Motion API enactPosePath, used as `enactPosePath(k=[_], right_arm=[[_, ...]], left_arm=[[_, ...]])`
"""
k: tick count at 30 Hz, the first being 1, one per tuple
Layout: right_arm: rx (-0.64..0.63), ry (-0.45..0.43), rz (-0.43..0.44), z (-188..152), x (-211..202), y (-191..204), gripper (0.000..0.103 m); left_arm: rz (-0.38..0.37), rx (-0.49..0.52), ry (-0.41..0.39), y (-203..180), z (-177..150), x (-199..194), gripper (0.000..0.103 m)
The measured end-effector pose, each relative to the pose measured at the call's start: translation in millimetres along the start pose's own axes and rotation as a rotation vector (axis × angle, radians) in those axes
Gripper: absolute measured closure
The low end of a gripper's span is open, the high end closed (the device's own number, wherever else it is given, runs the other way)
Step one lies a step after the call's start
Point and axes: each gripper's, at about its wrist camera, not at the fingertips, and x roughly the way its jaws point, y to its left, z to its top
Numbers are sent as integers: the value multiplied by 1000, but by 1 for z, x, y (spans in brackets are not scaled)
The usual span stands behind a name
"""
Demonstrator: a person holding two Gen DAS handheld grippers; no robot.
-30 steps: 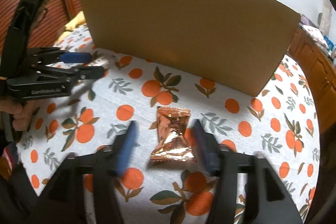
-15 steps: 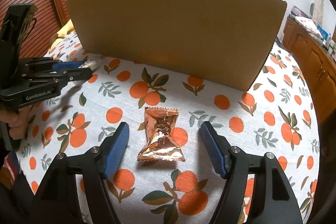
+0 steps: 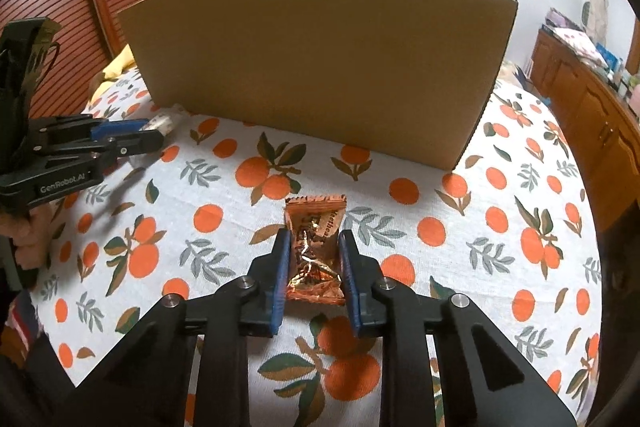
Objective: Organize snacks
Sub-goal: 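Lift the white bar with the left tool while the right tool carries the candy over the box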
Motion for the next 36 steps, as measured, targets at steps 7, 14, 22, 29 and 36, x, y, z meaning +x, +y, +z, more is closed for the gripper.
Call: enactPosePath(k=[7,14,22,29,36], right_arm=[[16,-29,3,4,-12,-6,81],[5,-96,7,19,-38,-4,81],[-30,-183,7,48,-68,3,81],[-53,-234,-8,73,-79,3,81],[-72,-268,-13,98,-81,3,81]], left_arm=[[-19,7,-41,-6,4,-23,84],[-33,27,-114,-10,22,-56,84],[-22,57,-187,-12,50,-84,84],[-4,63,-231,-7,73,-95,84],[18,59,-243,6,94,-88,84]])
